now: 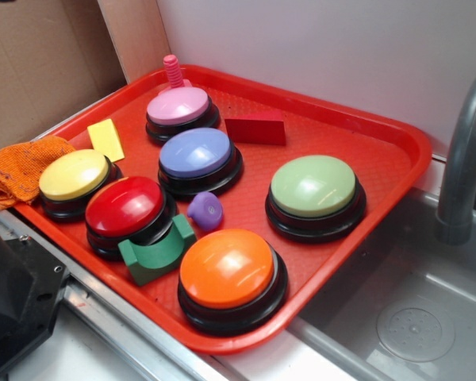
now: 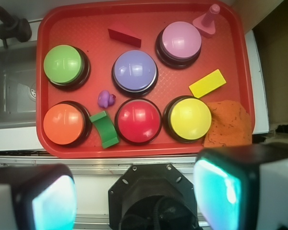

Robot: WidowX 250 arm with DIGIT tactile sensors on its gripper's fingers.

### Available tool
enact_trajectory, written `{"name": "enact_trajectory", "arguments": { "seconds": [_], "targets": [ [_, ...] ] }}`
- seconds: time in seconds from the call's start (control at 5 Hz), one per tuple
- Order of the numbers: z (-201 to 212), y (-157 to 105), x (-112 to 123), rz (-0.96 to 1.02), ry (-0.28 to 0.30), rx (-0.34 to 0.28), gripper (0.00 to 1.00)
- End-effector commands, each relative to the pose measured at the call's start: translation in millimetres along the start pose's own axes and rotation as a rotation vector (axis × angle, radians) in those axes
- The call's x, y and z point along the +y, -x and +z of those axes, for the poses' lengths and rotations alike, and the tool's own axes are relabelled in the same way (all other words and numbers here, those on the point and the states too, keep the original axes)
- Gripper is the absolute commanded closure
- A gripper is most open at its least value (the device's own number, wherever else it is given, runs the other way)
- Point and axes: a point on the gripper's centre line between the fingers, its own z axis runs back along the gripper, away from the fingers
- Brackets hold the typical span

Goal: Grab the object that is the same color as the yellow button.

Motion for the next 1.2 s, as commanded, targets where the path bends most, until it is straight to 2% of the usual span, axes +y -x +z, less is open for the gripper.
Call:
{"name": "enact_trajectory", "arguments": {
  "seconds": [0.0,0.2,0.4,0.6,0.8,1.0],
  "targets": [
    [0.0,0.0,0.0,0.000,0.000,0.000,0.00],
    [-10.0,-9.6,20.4,0.194,0.044,-0.029,0.00],
    [-26.9,-15.3,42.3,0.384,0.052,-0.040,0.00],
    [-53.4,-22.9,70.1,0.595,0.022,-0.064,0.00],
    [-76.0,-31.2,94.6,0.773,-0.031,-0.129,0.00],
    [-100.2,-44.6,122.0,0.882,-0.051,-0.153,0.00]
  ]
}}
